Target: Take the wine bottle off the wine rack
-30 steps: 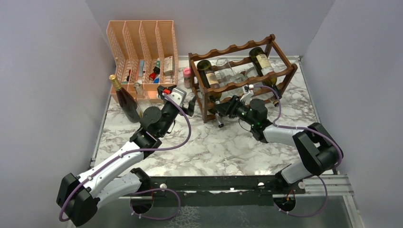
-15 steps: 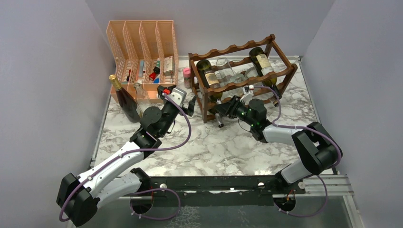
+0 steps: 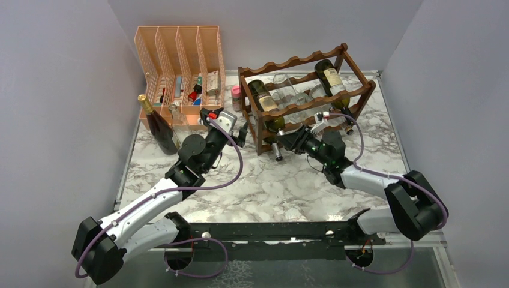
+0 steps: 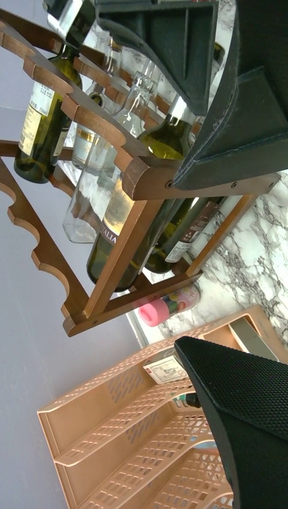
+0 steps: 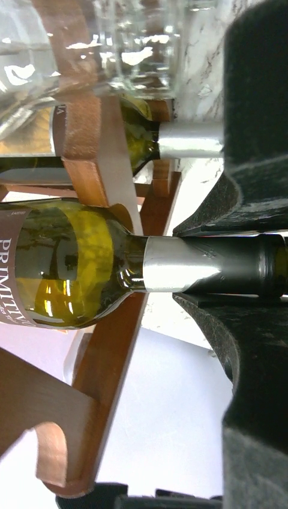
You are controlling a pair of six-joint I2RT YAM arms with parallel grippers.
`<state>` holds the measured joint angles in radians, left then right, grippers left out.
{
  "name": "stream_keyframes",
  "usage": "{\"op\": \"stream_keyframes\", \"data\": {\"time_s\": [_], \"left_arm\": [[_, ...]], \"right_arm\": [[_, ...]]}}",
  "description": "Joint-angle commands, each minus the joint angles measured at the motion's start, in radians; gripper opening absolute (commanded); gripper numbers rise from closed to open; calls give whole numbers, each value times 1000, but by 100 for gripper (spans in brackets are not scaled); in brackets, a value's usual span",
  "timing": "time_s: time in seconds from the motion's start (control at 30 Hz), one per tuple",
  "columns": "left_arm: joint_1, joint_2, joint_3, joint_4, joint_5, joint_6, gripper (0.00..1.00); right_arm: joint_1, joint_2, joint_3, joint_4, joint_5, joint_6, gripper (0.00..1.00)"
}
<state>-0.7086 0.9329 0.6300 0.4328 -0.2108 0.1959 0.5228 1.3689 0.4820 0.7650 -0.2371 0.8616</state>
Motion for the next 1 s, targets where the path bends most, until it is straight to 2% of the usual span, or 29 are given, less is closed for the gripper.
{"op": "stream_keyframes", "data": {"time_s": [0.0,0.37,0.67,0.97], "left_arm": [[-4,8,0,32,-24,2,98],[-8,29,2,34,-21,-1,98],[-11,47,4,33,-22,2,98],[-12,65,4,34,-31,15,98]], "right_arm": [[6,-107,-38,5,-17,2,15],[6,-401,-88,-330,31,-3,1],[6,-685,-154,-587,39,42,1],[6,-902,-90,-947,70,-34,1]]}}
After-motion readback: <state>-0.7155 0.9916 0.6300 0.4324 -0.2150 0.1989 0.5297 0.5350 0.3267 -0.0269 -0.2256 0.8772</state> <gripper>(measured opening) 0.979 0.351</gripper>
